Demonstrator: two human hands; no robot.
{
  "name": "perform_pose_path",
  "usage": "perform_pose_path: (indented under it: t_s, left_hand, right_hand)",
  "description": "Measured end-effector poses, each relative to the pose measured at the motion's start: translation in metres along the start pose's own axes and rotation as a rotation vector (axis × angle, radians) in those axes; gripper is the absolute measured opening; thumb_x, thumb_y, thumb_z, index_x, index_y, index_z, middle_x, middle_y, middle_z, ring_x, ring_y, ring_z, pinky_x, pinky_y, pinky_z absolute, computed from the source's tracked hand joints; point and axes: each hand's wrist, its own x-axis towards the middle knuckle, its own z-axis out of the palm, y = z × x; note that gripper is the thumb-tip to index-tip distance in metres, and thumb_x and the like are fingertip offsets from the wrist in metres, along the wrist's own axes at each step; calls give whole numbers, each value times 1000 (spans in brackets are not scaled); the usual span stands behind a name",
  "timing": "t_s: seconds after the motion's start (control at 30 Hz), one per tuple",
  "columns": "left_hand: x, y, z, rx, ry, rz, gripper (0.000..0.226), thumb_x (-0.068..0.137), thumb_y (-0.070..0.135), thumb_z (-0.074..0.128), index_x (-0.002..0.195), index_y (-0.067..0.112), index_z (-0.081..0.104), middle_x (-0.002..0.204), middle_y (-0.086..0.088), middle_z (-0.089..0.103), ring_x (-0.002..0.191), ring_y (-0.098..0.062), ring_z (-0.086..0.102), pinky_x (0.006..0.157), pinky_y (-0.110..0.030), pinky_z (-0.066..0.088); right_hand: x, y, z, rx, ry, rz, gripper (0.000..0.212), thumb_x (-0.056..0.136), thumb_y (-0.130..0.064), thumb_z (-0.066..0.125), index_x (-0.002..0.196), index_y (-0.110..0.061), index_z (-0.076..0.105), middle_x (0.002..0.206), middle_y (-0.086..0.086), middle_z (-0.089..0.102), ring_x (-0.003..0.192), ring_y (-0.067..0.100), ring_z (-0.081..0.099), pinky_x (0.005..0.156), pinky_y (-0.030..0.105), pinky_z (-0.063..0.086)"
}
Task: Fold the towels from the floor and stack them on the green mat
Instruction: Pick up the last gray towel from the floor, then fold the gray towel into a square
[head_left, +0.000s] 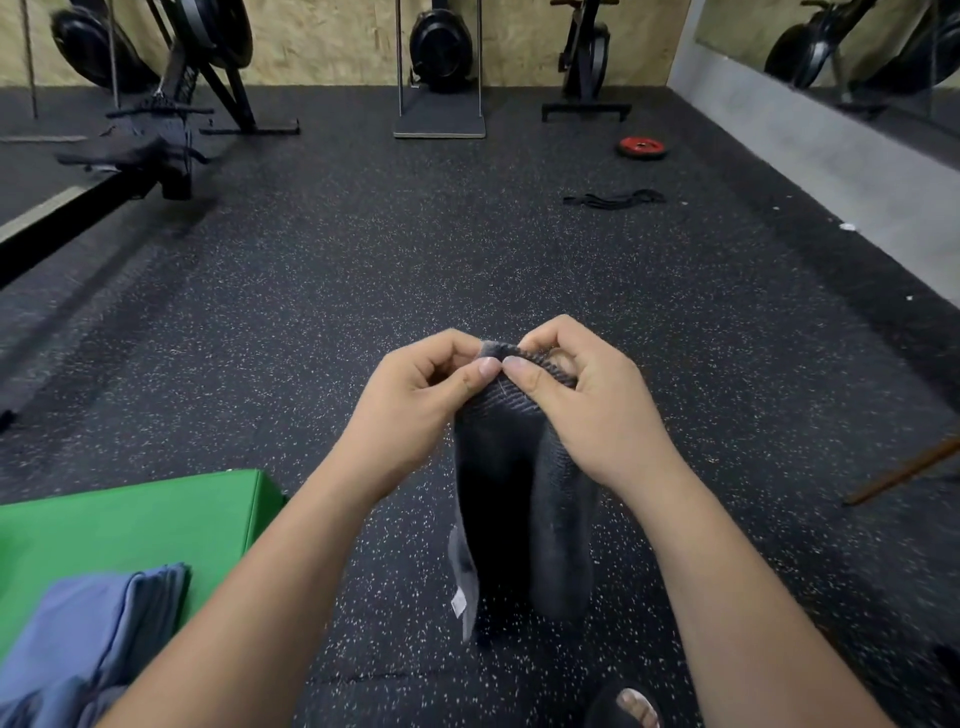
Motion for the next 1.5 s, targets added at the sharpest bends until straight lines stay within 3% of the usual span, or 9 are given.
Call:
perform_pose_path:
  t_s: [0.07,0.27,0.7,0.83,0.97,1.1,1.17,1.33,1.5]
  left_hand:
    - [2,2,-5,15,44,15,7,104,16,70,103,19,77,92,2,77,86,-10,66,83,-28,53]
    - [10,1,-42,30,195,17,10,106,18,68,100,23,76,90,9,71,87,-10,63,87,-37,50]
    - [9,-14,-102,52,537,8,9,108,22,65,105,18,73,88,4,68,80,-11,58,71,-26,48]
    - [12,-21,-102,54,587,2,10,108,24,65,107,16,71,89,2,66,82,-15,55,73,-35,44]
    - [14,-26,-97,112,598,-9,12,104,32,67,103,21,71,86,3,66,80,-15,54,76,-40,45]
    - [16,-27,-84,135,576,-26,12,102,32,68,97,22,70,79,10,61,75,-13,51,74,-39,44]
    - [15,-26,-74,145,532,-34,12,102,31,68,95,22,69,78,11,61,75,-13,51,74,-39,45]
    - [11,-27,-51,167,401,-54,15,100,37,68,97,22,70,86,-11,69,77,-16,55,76,-42,49]
    - [9,-25,-32,145,299,-32,8,99,30,73,96,24,68,82,6,62,77,-14,55,75,-40,48]
  right_hand:
    - [1,2,-3,-12,-75,67,21,95,-40,80,100,-28,63,81,5,75,77,31,70,76,46,57]
    - [3,18,-16,-469,-284,227,24,95,-47,76,88,-29,61,82,-5,68,76,12,62,65,34,47]
    - [10,41,-26,-641,-145,408,30,109,-39,53,85,-22,56,82,-2,68,78,20,65,70,39,52]
    - [10,27,-21,-429,-131,409,3,106,-37,62,105,-36,64,93,-9,73,82,10,69,68,34,51]
    - [4,7,-16,4,-191,365,38,106,-27,66,131,-53,55,88,2,82,82,16,78,85,38,55]
    - [2,-4,-10,163,-229,328,15,105,-23,68,114,-35,68,94,24,77,86,39,72,87,51,52]
    - [2,-9,-5,146,-232,322,4,102,-25,69,103,-27,72,101,34,68,79,29,60,81,46,45]
    - [-1,-16,-1,210,-295,302,33,104,-4,53,107,-29,75,93,20,71,81,14,67,78,24,54]
    - [-1,-19,2,354,-221,325,33,107,0,50,126,-25,61,91,18,80,79,26,79,81,39,62]
